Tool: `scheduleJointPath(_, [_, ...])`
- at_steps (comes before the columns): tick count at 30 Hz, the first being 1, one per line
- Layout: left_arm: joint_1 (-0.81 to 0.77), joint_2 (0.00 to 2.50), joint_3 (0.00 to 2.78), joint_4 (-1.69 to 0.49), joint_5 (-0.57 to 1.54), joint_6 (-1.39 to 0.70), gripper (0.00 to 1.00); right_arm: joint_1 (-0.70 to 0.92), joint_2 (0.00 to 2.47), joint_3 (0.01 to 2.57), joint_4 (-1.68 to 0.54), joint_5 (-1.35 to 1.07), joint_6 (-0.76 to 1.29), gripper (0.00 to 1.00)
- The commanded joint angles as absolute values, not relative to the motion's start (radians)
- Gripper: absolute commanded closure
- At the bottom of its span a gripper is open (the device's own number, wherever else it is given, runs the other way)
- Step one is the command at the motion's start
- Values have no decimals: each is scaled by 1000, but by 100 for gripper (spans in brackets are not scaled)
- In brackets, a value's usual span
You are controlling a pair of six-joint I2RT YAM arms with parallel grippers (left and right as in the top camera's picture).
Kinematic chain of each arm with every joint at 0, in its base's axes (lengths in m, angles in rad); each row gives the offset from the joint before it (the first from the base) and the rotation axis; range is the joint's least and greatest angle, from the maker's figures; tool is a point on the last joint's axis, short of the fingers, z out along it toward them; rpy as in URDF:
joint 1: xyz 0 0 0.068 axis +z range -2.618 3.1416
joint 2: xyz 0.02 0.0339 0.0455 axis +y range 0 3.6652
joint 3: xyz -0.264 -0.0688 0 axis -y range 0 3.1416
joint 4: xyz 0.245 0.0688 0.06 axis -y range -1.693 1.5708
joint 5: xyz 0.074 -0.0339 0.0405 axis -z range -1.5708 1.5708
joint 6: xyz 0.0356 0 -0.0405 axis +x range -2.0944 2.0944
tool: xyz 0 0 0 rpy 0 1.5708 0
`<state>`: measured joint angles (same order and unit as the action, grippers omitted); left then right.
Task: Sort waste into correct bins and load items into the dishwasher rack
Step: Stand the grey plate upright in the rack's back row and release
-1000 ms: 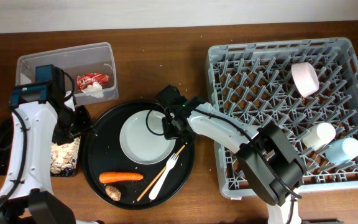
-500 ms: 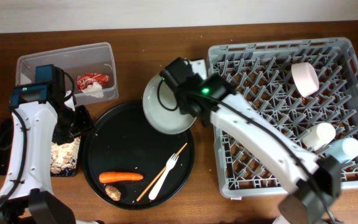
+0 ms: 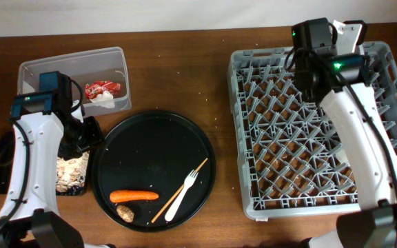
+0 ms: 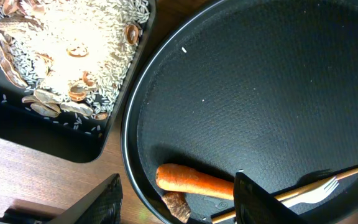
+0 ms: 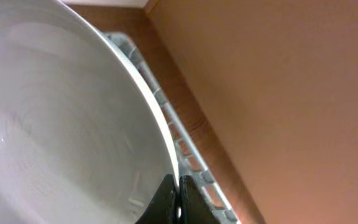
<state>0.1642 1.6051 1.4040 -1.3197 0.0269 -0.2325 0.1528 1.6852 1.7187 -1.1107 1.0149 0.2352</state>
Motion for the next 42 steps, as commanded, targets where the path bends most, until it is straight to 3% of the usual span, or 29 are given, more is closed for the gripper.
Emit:
scheduleJointPath(1, [168, 1593, 1394, -1318, 41, -236, 43, 144, 1752, 1725, -1105, 950, 240, 96])
scheduleJointPath(11, [168, 1593, 1394, -1318, 41, -236, 43, 144, 1860, 1699, -1063, 896, 243, 96])
scheduleJointPath(17, [168, 1593, 1394, -1313, 41, -236, 43, 191, 1860, 1699, -1107, 446, 243, 96])
scheduleJointPath(20, [168, 1593, 1394, -1313, 41, -236, 43, 229, 1860, 1699, -1111, 353, 243, 96])
scheduleJointPath(25, [168, 1593, 1394, -1313, 41, -236, 43, 293, 1860, 1699, -1177, 280, 243, 75])
scheduleJointPath(35, [168, 1593, 1394, -1317, 41, -236, 42, 299, 1640, 1700, -1274, 270, 247, 72])
scheduleJointPath(38, [168, 1593, 1394, -1317, 41, -236, 37, 250, 1504, 1700, -1327, 253, 288, 61])
scheduleJointPath(39, [168, 1593, 1394, -1317, 41, -236, 37, 218, 1456, 1700, -1351, 152, 289, 53])
scheduleJointPath(42, [146, 1593, 1394, -1312, 48, -235, 37, 205, 1432, 1697, -1449, -133, 289, 49])
